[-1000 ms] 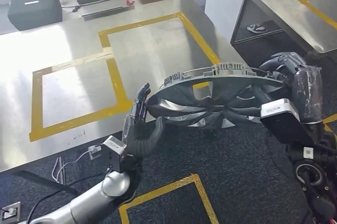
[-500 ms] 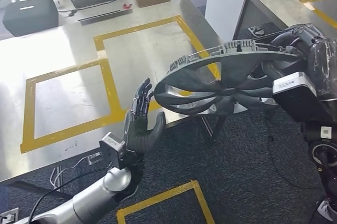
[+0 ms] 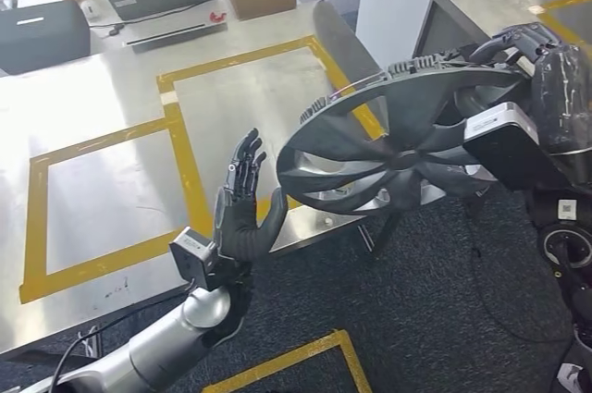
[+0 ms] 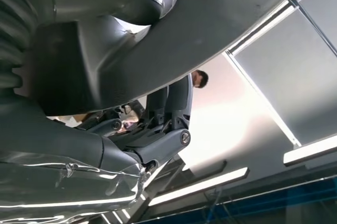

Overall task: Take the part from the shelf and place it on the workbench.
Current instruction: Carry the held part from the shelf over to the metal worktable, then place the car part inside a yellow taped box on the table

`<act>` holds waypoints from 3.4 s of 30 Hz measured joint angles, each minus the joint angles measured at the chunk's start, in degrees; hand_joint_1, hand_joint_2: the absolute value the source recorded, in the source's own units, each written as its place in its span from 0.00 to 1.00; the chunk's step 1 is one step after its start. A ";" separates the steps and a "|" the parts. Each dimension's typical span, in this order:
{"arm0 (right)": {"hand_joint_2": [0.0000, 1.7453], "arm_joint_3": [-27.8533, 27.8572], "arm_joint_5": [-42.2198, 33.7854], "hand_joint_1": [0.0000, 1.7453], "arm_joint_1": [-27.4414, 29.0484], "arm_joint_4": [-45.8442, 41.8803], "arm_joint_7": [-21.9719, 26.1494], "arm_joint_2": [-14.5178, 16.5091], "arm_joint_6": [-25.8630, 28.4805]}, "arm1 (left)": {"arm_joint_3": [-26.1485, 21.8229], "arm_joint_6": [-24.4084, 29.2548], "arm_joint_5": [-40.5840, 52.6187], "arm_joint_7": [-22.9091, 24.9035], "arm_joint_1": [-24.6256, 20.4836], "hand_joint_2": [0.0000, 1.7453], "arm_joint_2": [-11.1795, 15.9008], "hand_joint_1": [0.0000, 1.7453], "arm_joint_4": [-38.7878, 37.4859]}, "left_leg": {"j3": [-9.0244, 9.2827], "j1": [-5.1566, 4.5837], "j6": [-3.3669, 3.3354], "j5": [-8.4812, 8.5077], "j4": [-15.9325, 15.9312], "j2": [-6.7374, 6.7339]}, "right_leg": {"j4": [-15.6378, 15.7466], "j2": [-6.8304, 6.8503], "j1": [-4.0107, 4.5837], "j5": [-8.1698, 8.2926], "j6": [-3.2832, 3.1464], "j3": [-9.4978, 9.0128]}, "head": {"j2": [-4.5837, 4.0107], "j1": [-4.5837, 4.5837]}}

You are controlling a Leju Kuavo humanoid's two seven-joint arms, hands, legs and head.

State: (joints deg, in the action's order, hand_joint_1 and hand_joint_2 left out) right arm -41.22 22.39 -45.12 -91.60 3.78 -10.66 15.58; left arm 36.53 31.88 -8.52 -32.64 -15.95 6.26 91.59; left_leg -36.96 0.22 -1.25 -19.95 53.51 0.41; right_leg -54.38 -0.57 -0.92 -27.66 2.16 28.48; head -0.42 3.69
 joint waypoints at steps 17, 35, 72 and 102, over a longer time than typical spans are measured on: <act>1.00 -3.40 -0.73 1.00 -5.67 17.25 6.00 6.09 1.89 | -2.79 4.19 -2.14 -3.10 -2.04 1.00 1.01 0.00 -2.68 | 3.47 -0.32 1.70 -6.64 5.01 0.54 | 1.79 0.30 0.42 6.53 -2.52 4.94 | 0.00 -0.89; 1.00 -6.65 -0.87 1.00 -7.74 28.89 8.11 12.40 4.69 | -7.26 7.99 0.74 -2.14 0.43 1.00 3.81 0.00 -2.61 | 0.80 0.56 -0.02 -1.02 0.82 0.02 | -15.95 0.30 -0.14 -4.82 0.39 10.14 | 0.00 -0.88; 1.00 -16.08 -6.68 1.00 -18.62 49.12 10.89 27.16 2.32 | -9.64 6.96 -0.74 -4.56 -0.58 1.00 1.45 0.00 -2.63 | 3.22 -0.17 1.44 -2.46 0.19 -0.03 | 0.04 -0.04 0.87 5.00 -1.76 4.99 | 0.00 -0.81; 0.00 -27.78 -13.21 0.00 -20.37 49.96 9.78 30.43 3.77 | -9.66 6.45 0.91 -4.58 -2.15 1.00 -2.35 0.00 -1.18 | 3.66 -0.18 1.53 -2.57 0.18 0.04 | 0.12 0.05 0.87 4.94 -1.78 4.56 | 0.00 -0.69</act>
State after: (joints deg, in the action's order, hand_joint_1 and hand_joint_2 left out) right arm -69.00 9.18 -65.49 -41.64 13.56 19.78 19.35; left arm 26.87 38.33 -7.61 -37.22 -18.10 3.91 90.41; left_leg -33.30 0.03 0.28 -22.52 53.69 0.46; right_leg -54.27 -0.52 -0.05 -22.72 0.37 33.04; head -0.42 2.99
